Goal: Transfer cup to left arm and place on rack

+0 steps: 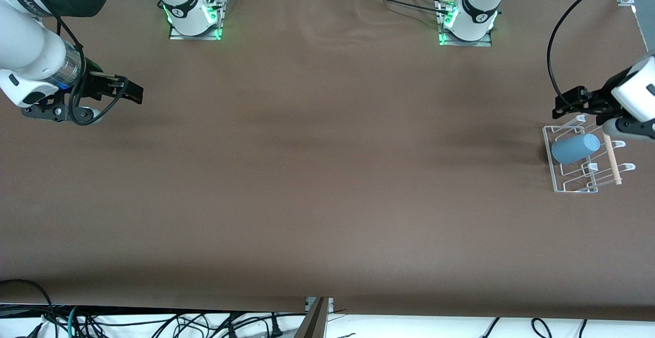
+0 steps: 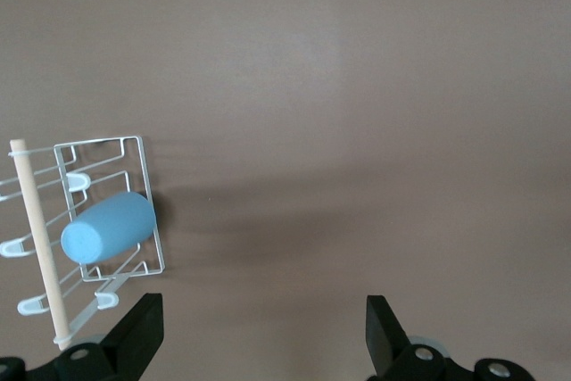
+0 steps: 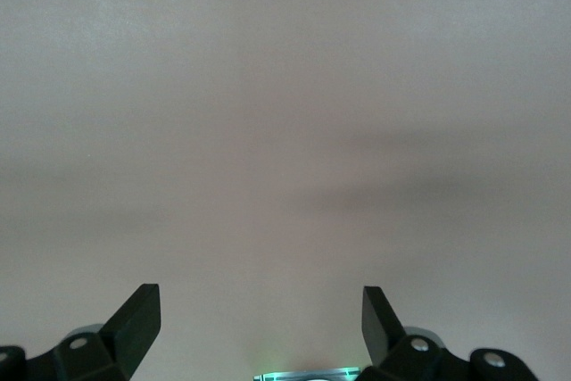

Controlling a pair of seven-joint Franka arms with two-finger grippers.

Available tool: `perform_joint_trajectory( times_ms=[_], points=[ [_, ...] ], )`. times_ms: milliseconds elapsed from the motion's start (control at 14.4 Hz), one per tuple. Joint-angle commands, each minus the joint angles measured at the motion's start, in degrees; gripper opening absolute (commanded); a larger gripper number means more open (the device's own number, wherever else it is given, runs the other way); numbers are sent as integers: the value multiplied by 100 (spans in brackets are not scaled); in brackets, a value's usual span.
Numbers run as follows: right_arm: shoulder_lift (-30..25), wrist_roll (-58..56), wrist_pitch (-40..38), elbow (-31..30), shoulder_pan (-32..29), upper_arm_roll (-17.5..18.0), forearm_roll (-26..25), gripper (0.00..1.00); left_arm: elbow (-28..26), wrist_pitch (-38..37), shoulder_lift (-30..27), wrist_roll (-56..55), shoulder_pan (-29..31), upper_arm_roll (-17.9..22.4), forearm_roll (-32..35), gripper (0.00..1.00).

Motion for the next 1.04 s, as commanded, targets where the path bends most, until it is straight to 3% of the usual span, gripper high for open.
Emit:
perform_joint_trajectory(
  times_ms=[0,208,972],
  points=[
    [-5,-60,33,29,66,-66,9,100,-1161,662,-803,-224,-98,110,-68,100],
    [3,-60,33,29,66,-66,0,100,-1146,558,-849,-1014,-141,-4,-32,100],
    [3,-60,33,29,66,-66,9,100,-1102,434,-822,-999,-141,-5,-24,100]
  ],
)
